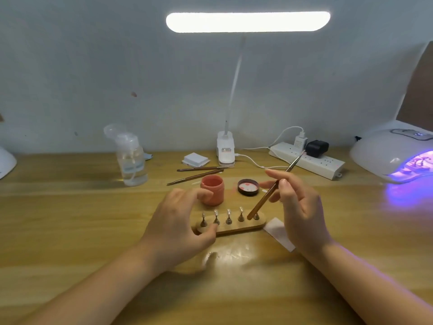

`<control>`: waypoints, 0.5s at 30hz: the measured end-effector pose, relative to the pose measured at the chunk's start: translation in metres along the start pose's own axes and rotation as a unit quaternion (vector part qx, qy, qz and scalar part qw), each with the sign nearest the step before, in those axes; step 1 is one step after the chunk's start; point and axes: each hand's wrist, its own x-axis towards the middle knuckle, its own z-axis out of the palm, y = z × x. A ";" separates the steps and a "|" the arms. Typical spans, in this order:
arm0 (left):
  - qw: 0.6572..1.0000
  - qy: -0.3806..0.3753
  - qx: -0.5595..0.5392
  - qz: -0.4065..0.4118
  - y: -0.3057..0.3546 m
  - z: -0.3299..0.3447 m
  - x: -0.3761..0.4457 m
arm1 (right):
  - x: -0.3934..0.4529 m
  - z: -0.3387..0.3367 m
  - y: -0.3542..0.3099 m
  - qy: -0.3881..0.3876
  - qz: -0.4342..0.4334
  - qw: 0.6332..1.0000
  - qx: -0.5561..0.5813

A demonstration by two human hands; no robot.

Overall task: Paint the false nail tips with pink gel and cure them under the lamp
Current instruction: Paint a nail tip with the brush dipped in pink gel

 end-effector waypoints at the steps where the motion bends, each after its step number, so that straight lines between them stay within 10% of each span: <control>1: 0.999 0.041 0.014 0.023 0.003 0.000 -0.001 | -0.002 0.003 -0.005 -0.013 -0.001 1.000 0.018; 15: 0.964 0.115 -0.143 0.193 0.026 0.003 -0.012 | -0.032 0.024 -0.036 -0.240 -0.060 0.963 0.102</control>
